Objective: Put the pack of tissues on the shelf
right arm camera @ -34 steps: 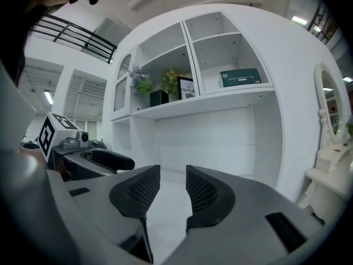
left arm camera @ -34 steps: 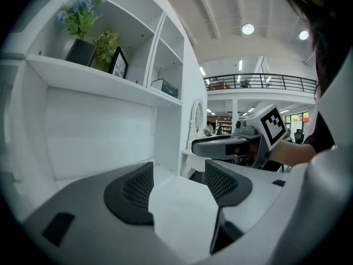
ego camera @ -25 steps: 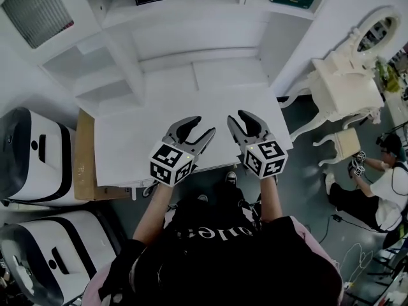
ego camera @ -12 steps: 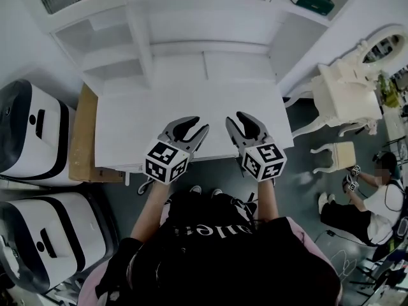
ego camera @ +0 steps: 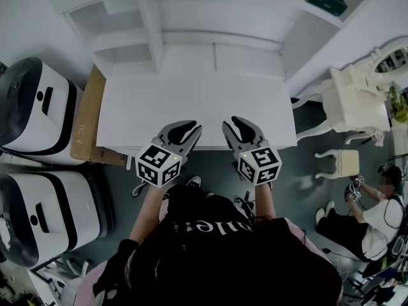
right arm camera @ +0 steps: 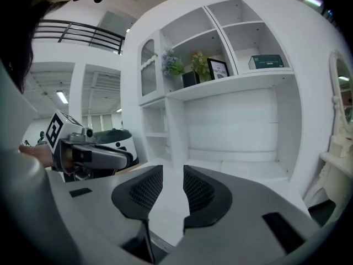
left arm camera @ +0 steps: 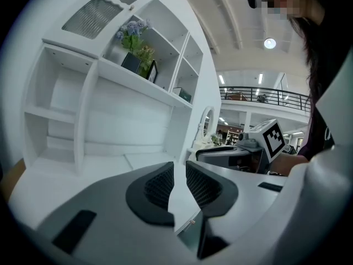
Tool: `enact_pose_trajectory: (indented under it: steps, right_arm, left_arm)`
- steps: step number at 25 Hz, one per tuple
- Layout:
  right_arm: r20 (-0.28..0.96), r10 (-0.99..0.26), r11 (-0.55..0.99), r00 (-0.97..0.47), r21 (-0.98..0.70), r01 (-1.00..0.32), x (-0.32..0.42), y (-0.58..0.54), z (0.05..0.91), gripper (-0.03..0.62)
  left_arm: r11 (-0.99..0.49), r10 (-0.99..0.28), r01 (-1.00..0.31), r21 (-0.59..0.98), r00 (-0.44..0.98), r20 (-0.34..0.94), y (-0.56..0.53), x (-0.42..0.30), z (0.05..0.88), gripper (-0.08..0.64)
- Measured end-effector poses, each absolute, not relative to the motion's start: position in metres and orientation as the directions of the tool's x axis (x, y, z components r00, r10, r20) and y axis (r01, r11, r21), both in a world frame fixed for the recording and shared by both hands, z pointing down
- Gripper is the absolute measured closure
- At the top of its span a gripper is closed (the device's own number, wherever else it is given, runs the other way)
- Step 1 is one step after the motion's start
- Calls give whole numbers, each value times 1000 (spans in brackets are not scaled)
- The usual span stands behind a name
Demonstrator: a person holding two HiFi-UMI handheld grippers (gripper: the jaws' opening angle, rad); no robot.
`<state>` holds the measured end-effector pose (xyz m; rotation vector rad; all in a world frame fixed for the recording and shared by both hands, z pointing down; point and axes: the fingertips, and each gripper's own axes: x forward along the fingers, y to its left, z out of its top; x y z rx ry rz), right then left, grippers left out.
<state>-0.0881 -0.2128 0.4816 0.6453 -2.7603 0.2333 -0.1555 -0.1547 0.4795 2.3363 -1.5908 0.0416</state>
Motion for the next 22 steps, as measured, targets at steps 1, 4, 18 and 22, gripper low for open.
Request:
enact_pose_trajectory:
  steps: [1,4,18,22]
  right_arm:
    - [317,-397,889,-861,-99,-446,-86,-209,482,459]
    - [311,-365,900,-878,-122,-418,-79,-196,485,490]
    - [275,-233,940,-933,-181,-288,-44,-143,486,518]
    - [281,-212,950,-936,-165,-265,-39,-134,484,518]
  left_arm:
    - [-326,-904,-914,241,376,204,-149,-152,481,482]
    - [-301,-906,-921,246,356,227,-132,-140,488,486]
    - [-133,-965,-965,225,178,192,-66,-117,485,510]
    - [-126,-968,-966,225,170,187,-56,-111,485,511]
